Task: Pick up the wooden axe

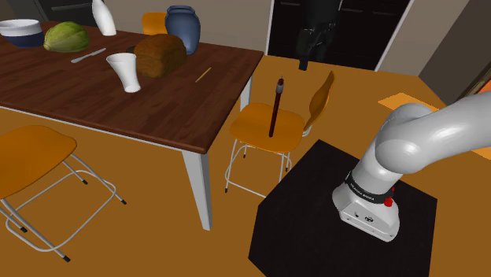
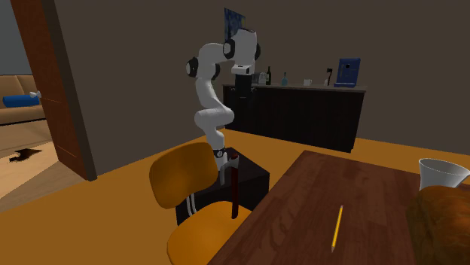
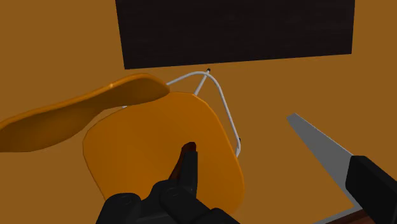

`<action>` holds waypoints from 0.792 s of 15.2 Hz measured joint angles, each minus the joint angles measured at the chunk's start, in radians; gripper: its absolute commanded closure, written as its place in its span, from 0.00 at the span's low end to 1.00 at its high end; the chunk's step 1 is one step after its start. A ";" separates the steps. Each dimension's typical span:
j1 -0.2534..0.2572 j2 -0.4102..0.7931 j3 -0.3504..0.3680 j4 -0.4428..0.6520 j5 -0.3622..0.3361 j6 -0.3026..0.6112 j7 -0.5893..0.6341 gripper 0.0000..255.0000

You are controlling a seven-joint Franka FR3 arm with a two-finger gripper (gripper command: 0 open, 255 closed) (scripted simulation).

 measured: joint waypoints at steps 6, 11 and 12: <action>-0.034 0.095 -0.031 -0.020 -0.001 0.111 0.023 0.00; -0.076 0.245 -0.081 0.003 -0.003 0.235 0.036 0.00; -0.083 0.276 -0.091 0.010 -0.001 0.258 0.039 0.00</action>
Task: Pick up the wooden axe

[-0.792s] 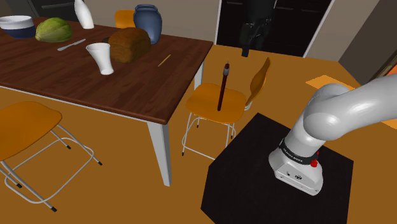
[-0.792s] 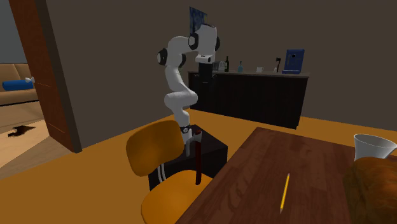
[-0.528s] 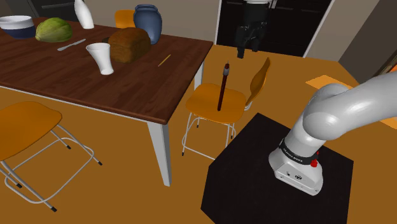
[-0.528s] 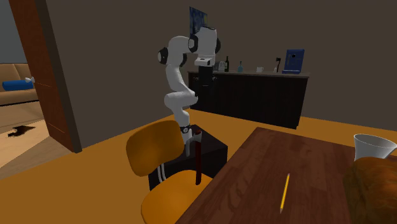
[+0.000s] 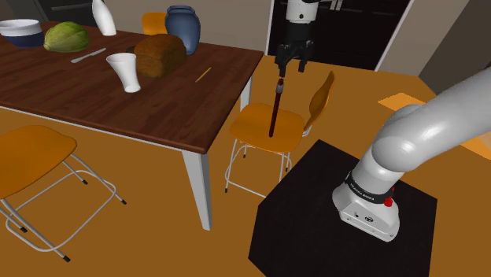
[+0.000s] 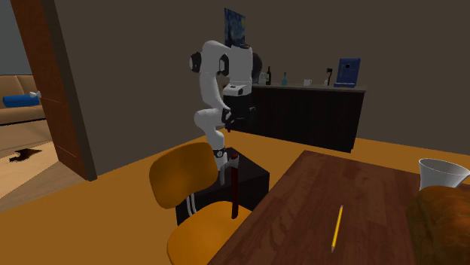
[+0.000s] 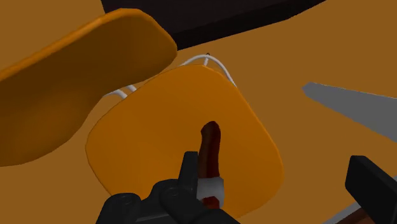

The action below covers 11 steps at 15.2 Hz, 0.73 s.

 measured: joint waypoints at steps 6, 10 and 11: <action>-0.042 0.195 -0.060 0.052 0.021 0.136 0.007 0.00; -0.047 0.243 -0.070 0.036 0.029 0.199 0.005 0.00; -0.047 0.249 -0.071 0.030 0.030 0.212 0.004 0.00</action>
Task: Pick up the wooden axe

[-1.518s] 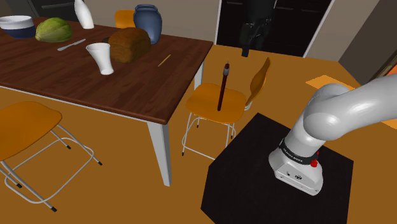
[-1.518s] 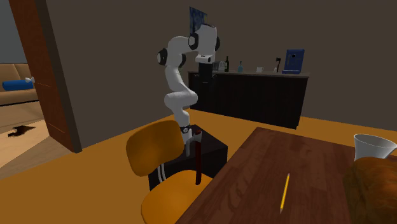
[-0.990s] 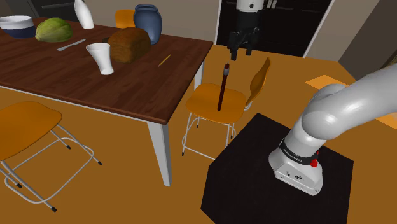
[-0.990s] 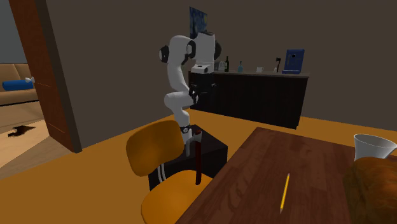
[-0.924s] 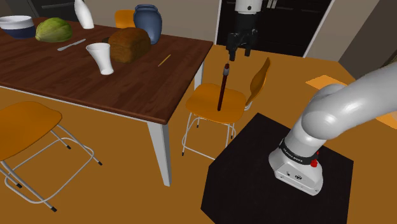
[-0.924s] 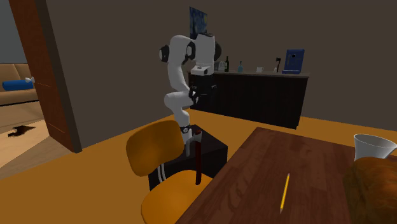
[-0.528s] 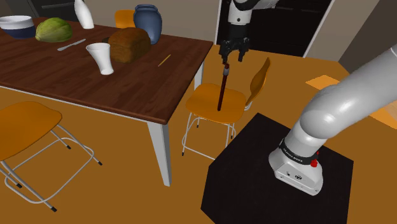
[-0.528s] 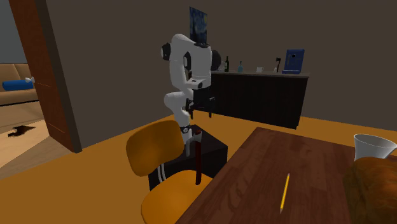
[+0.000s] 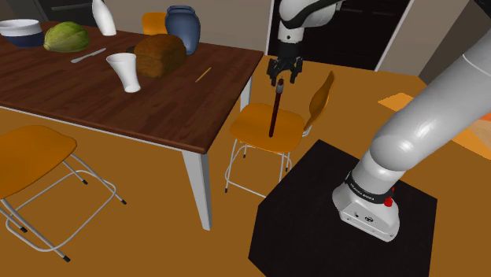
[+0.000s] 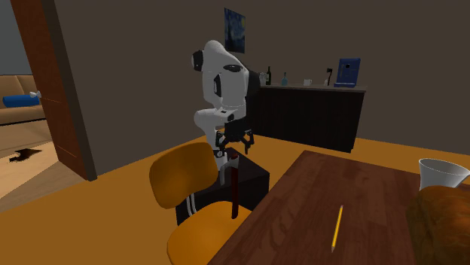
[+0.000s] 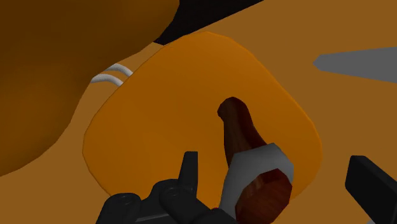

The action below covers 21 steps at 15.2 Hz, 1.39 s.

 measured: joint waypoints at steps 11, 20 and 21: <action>0.000 0.017 -0.002 -0.034 0.003 0.052 -0.003 1.00; 0.000 -0.005 0.000 0.000 0.000 -0.004 0.001 1.00; 0.001 -0.008 0.002 0.009 0.000 -0.015 0.004 1.00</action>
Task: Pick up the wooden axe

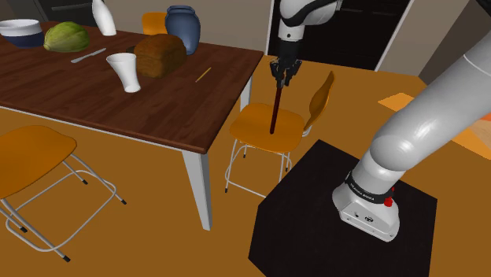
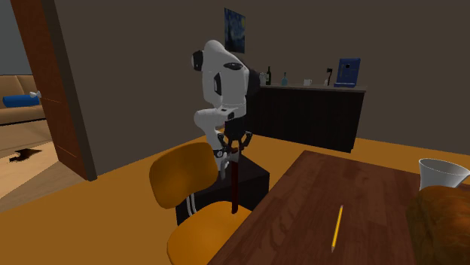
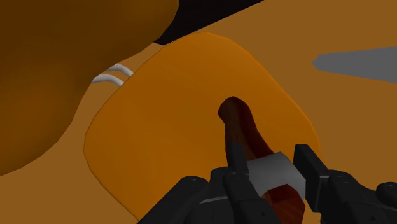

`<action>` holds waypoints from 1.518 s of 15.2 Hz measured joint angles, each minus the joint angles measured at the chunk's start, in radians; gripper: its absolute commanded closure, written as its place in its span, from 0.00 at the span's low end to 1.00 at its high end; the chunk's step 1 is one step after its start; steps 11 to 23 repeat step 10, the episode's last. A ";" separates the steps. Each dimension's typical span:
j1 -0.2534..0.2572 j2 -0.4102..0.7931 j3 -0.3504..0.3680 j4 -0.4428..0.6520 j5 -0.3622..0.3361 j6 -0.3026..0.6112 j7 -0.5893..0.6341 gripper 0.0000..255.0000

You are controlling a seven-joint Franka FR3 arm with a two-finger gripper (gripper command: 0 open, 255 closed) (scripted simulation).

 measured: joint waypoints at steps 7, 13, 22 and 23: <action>-0.001 -0.024 0.001 0.074 -0.003 -0.098 0.004 1.00; -0.001 -0.031 0.002 0.104 -0.004 -0.134 0.005 1.00; -0.001 -0.031 0.002 0.104 -0.004 -0.134 0.005 1.00; -0.001 -0.031 0.002 0.104 -0.004 -0.134 0.005 1.00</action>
